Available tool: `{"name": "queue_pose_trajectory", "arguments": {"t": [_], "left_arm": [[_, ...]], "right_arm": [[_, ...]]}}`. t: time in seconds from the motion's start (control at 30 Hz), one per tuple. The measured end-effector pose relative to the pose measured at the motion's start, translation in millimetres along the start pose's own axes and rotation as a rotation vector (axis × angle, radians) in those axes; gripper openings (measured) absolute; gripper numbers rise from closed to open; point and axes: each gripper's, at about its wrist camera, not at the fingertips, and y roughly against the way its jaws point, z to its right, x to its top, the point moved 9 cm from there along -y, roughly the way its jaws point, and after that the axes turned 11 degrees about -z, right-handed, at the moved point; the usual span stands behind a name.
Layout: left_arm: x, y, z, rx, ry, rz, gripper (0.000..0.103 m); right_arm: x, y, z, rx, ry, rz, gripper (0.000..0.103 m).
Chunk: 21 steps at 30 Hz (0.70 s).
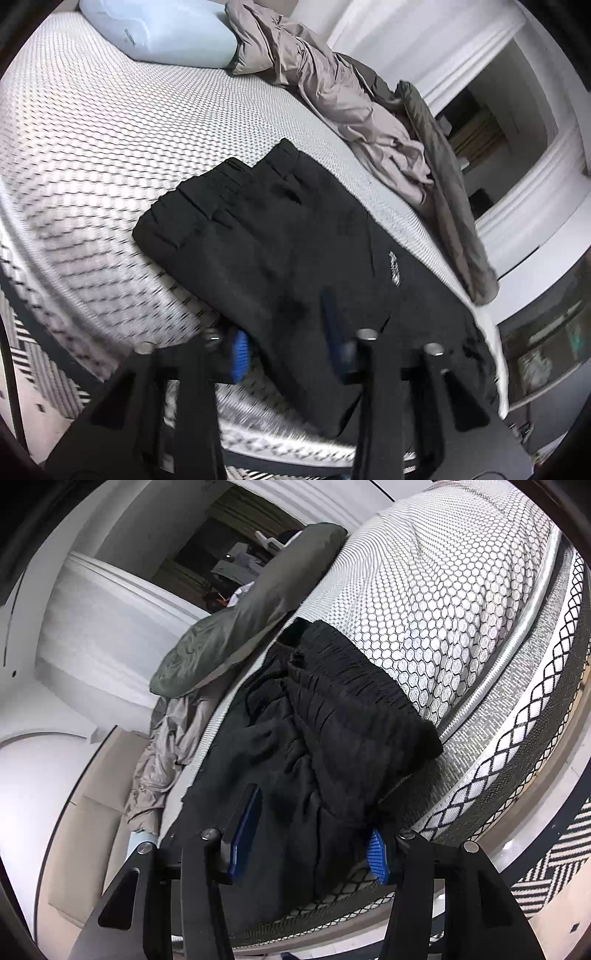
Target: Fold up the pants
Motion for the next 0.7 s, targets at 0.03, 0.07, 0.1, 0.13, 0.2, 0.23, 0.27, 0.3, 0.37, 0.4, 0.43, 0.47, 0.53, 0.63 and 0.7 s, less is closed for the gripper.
{"name": "queue_pose_trajectory", "arguments": {"t": [0.03,0.07,0.1,0.13,0.2,0.23,0.27,0.3,0.37,0.4,0.43,0.47,0.53,0.63,0.7], "left_arm": [[1.1,-3.6,0.8,-0.005,0.000,-0.008,0.008],[2.4,-3.7,0.1,0.005,0.000,-0.004,0.000],[2.4,-0.6,-0.9,0.015,-0.003,0.008,0.000],[2.5,4.0,-1.3,0.018,-0.008,0.020,0.000],[-2.1,16.3,-3.8,0.056,-0.022,0.036,0.000],[-5.4,20.0,-4.1,0.063,-0.031,0.032,0.000],[-9.3,23.8,-4.0,0.070,-0.042,0.026,0.000],[-11.9,27.1,-3.1,0.075,-0.050,0.025,0.000],[-13.9,35.9,1.9,0.070,-0.057,0.032,0.000],[-12.0,41.1,6.2,0.053,-0.057,0.042,0.000],[-5.2,47.3,13.9,0.037,-0.064,0.057,0.000],[0.9,51.1,20.1,0.027,-0.069,0.071,0.000],[17.3,56.5,36.2,0.019,-0.094,0.097,0.000],[46.2,57.0,56.2,0.001,-0.110,0.110,0.000],[67.8,49.8,67.6,-0.006,-0.109,0.107,0.000]], "right_arm": [[0.5,-3.5,-0.3,-0.020,0.008,-0.004,0.019],[1.6,-8.0,-3.3,-0.039,0.018,-0.012,0.011],[3.9,-12.4,-7.8,-0.053,0.025,-0.021,0.007],[4.6,-6.7,-9.8,-0.038,0.023,-0.007,0.006],[6.4,10.1,-10.8,-0.007,0.019,0.023,0.005],[6.9,16.7,-11.0,0.007,0.010,0.033,0.005],[7.2,22.0,-11.0,0.017,0.004,0.035,0.005],[7.7,25.7,-10.9,0.016,-0.001,0.036,0.005],[8.1,27.4,-14.4,-0.002,-0.005,0.027,0.005],[8.5,28.1,-19.0,-0.005,-0.005,0.026,0.005],[11.0,30.5,-28.0,0.009,0.005,0.036,0.005],[11.3,37.2,-32.8,0.017,0.016,0.049,0.005],[22.1,45.1,-53.2,0.029,0.035,0.084,0.005],[53.1,51.9,-88.3,0.025,0.071,0.148,0.005],[74.2,48.9,-106.1,0.018,0.075,0.169,0.005]]}}
